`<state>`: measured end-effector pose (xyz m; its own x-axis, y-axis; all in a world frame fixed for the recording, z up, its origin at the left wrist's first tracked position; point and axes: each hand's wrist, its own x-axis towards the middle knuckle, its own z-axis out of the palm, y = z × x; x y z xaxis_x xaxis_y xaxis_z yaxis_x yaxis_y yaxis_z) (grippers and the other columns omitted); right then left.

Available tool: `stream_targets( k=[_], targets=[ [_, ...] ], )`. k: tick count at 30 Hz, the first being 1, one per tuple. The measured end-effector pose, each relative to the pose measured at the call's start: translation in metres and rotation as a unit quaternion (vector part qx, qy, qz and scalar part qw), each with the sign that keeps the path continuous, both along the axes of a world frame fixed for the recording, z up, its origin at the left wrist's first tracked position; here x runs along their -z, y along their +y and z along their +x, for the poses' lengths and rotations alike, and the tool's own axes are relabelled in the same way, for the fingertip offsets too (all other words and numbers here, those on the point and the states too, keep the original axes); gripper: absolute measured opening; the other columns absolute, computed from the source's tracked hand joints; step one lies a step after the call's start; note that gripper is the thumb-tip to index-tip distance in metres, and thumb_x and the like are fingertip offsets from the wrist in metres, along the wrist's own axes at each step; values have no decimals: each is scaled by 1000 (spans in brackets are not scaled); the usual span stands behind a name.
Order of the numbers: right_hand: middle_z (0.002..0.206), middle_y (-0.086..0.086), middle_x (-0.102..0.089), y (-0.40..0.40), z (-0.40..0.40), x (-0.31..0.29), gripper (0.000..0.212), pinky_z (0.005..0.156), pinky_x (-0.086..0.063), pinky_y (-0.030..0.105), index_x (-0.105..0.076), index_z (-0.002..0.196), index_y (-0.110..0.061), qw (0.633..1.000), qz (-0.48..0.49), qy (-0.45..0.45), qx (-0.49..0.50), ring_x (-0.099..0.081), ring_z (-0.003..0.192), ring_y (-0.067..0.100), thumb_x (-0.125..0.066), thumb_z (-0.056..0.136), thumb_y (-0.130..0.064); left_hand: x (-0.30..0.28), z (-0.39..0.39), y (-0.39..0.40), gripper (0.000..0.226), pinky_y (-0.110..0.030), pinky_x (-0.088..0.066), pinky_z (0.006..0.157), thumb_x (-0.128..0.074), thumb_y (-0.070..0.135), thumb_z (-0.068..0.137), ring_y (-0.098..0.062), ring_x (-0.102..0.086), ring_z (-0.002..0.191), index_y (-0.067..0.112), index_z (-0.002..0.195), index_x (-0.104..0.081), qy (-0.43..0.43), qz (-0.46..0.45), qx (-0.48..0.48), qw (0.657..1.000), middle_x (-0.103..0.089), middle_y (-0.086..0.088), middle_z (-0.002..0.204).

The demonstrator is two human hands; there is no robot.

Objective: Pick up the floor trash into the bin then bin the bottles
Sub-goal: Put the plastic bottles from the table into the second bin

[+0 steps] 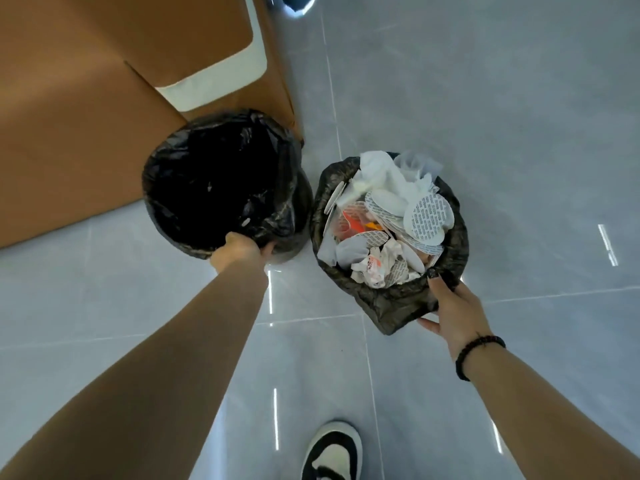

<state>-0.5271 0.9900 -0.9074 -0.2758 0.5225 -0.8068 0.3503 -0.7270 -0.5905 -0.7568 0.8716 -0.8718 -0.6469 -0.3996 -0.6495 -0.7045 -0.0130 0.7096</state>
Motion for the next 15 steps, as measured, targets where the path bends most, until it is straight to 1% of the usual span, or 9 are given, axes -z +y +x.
stream_targets(
  k=[1, 2, 4, 6, 7, 8, 10, 12, 15],
  targets=[
    [111, 6, -64, 1, -1, -7, 7, 84, -52, 40, -60, 96, -22, 1000, -14, -9, 6, -60, 97, 21, -54, 94, -21, -12, 7, -4, 48, -29, -51, 77, -53, 28, 96, -35, -57, 113, 2, 133, -38, 19, 44, -56, 997, -51, -20, 129],
    [113, 8, -64, 3, -1, -13, 7, 81, -52, 39, -60, 98, -21, 1000, -21, -17, 14, -60, 95, 20, -55, 93, -20, -19, 15, -14, 41, -29, -55, 67, -49, 20, 96, -37, -60, 109, 5, 134, -41, 50, 78, -58, 994, -52, -18, 126],
    [122, 9, -61, 5, 4, -27, 19, 83, -51, 37, -59, 111, -22, 999, -21, -30, 18, -61, 95, 19, -57, 92, -19, -37, 29, -33, 40, -27, -56, 51, -41, 9, 92, -38, -62, 102, 11, 131, -47, 79, 30, -27, 996, -54, -13, 122],
    [141, 6, -47, 6, 12, -47, 49, 94, -48, 41, -41, 139, -26, 998, -28, -49, 14, -56, 109, 23, -58, 93, -22, -59, 39, -54, 37, -30, -58, 57, -39, 6, 88, -37, -62, 103, 13, 123, -51, 91, 2, 19, 996, -58, -9, 118],
    [147, 5, -39, 7, 16, -59, 60, 101, -44, 42, -29, 146, -27, 997, -33, -63, 21, -52, 117, 26, -57, 94, -21, -73, 42, -63, 34, -33, -59, 63, -39, 6, 87, -36, -63, 102, 15, 118, -52, 97, -10, 45, 994, -60, -7, 114],
    [150, 4, -34, 8, 21, -73, 61, 106, -39, 43, -23, 149, -25, 996, -39, -70, 30, -47, 124, 29, -53, 96, -18, -90, 44, -70, 32, -36, -59, 68, -39, 5, 87, -35, -64, 100, 17, 114, -53, 95, -19, 69, 993, -61, -5, 111],
    [150, 7, -33, 6, 29, -95, 55, 109, -35, 44, -25, 147, -20, 994, -46, -91, 43, -43, 129, 31, -49, 98, -14, -118, 49, -84, 29, -37, -59, 73, -39, 4, 88, -30, -66, 95, 18, 105, -56, 101, -39, 122, 987, -64, -3, 104],
    [145, 10, -39, 0, 34, -120, 52, 104, -41, 44, -33, 143, -16, 991, -27, -125, 45, -49, 124, 32, -53, 96, -14, -148, 50, -95, 28, -39, -59, 74, -38, 2, 88, -26, -67, 89, 18, 100, -58, 98, -62, 184, 976, -66, -4, 97],
    [135, 12, -50, -11, 28, -165, 41, 100, -45, 43, -44, 135, -10, 991, -11, -123, 45, -54, 117, 32, -54, 95, -15, -186, 50, -106, 25, -36, -60, 70, -42, 4, 90, -21, -69, 83, 9, 112, -52, 82, -87, 254, 960, -65, -10, 104]
  ],
)
